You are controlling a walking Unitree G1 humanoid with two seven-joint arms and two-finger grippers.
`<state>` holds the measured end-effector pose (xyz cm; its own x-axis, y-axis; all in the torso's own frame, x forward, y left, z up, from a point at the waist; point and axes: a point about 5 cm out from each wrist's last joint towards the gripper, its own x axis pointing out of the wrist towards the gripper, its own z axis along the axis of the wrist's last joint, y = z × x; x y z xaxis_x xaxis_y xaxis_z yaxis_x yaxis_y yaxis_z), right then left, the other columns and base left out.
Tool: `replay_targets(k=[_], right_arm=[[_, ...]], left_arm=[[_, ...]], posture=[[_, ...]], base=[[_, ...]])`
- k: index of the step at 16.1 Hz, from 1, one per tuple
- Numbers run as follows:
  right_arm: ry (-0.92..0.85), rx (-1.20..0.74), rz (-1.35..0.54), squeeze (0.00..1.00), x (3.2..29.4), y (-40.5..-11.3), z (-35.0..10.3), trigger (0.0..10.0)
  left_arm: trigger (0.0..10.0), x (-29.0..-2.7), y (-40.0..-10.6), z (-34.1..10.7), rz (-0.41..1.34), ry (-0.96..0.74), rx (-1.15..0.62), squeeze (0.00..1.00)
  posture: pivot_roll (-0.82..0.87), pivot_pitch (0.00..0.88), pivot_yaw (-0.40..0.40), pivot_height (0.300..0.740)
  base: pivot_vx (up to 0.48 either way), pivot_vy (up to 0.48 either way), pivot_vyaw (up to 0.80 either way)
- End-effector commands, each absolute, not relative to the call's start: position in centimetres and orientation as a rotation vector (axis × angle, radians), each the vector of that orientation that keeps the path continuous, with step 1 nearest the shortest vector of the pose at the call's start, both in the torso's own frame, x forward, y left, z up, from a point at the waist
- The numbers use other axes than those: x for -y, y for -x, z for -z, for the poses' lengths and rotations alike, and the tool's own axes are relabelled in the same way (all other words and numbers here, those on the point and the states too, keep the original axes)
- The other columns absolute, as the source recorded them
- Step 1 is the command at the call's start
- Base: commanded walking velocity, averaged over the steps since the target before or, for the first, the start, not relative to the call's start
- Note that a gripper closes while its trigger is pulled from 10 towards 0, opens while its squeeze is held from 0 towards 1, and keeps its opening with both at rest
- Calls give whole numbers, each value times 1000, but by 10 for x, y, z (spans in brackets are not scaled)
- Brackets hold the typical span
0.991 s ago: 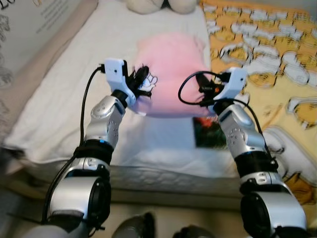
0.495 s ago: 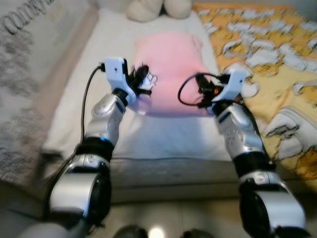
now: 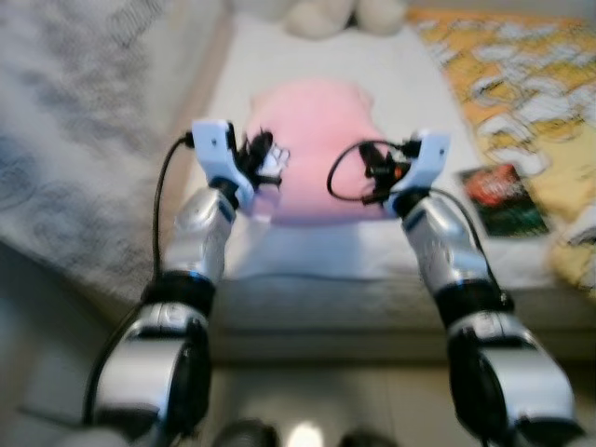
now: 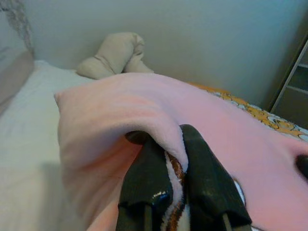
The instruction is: Clean up the room
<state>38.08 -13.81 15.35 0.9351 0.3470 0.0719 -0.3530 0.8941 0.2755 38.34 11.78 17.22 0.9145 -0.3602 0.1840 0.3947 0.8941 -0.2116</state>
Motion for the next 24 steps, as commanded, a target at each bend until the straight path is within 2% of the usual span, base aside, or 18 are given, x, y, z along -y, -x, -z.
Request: replay_targets(k=[1,3,4,5,8,11,16,24], right_arm=[[-272,75,-309,0,153,-383,-162,0],[-258,76,-299,0,153,-381,-159,0],[-221,39,-264,0,155,-383,-154,0],[-203,24,-250,0,156,-383,-153,10000],[-217,40,-229,0,159,-383,-153,10000],[-209,44,-215,0,164,-383,-153,10000],[-183,44,-249,0,160,-383,-154,10000],[-162,34,-256,0,160,-383,-152,10000]], left_arm=[[0,-134,-385,-182,331,201,199,0],[0,-135,-385,-179,310,133,185,0],[5686,-136,-387,-179,293,116,163,0],[10000,-136,-388,-180,286,116,155,0],[10000,-134,-387,-180,299,120,171,0],[10000,-140,-388,-185,219,91,204,0],[10000,-140,-389,-178,185,121,171,0],[10000,-128,-389,-175,216,134,160,0]], posture=[[-16,0,-17,740],[-15,0,-16,740],[-14,0,-16,740],[-15,0,-14,740],[-23,0,-9,740],[-30,0,-10,740],[-32,0,-16,740],[-39,0,-22,740]], base=[[0,0,488],[0,0,494],[0,0,0],[0,0,0],[0,0,0],[480,0,0],[480,0,0],[480,0,0]])
